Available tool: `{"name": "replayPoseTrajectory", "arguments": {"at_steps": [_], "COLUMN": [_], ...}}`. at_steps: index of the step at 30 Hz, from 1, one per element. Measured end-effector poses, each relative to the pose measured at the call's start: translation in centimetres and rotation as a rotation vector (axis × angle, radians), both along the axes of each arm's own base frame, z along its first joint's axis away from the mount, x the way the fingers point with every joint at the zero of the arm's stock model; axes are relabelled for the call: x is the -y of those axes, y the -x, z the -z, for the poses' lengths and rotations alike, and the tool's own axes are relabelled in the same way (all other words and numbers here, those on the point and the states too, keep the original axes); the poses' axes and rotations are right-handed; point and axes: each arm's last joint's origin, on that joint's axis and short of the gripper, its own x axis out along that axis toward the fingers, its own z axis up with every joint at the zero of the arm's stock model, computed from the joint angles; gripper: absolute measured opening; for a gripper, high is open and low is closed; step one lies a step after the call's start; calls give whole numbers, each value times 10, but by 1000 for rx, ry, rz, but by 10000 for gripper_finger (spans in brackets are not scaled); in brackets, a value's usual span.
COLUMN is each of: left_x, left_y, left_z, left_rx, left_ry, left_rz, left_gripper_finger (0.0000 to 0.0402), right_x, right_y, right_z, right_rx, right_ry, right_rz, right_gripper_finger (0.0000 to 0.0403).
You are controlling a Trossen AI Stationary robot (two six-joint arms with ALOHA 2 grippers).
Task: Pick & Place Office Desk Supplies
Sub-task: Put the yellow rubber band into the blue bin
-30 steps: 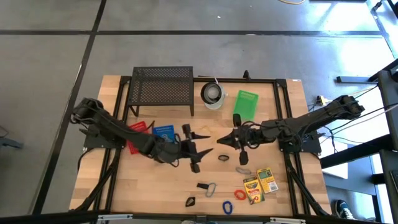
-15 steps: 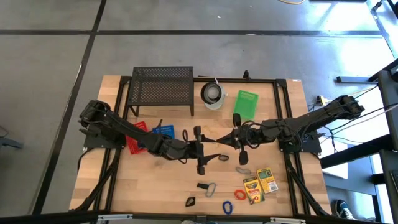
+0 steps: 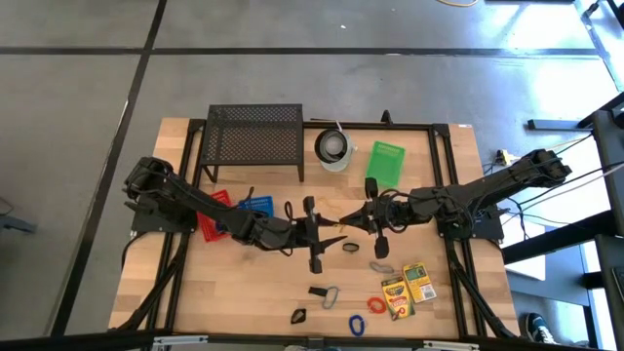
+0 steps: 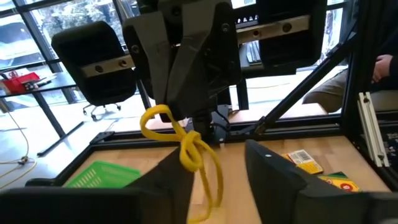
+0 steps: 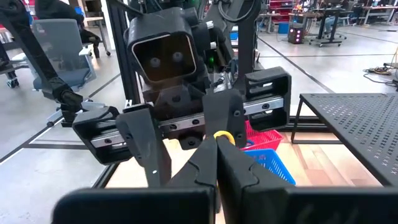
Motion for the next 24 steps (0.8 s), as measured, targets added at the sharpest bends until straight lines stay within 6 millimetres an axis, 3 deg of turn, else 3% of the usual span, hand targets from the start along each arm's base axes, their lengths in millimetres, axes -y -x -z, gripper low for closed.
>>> {"name": "replayPoseTrajectory", "arguments": {"at_steps": [7,14,24], "left_x": [0,0,-1], "left_y": [0,0,2], "left_z": [1,1,3], "left_rx": [-11,-10,-42], "left_ry": [-10,-10,12], "left_rz": [0,-3,-32], "left_gripper_finger": [11,3,3], "right_x": [0,0,1], "right_y": [0,0,3], "right_z": [0,0,0], "right_rx": [-1,-13,-35], "right_ry": [-6,-91,-91], "right_rz": [1,10,15], "right_gripper_finger": [2,33,148]}}
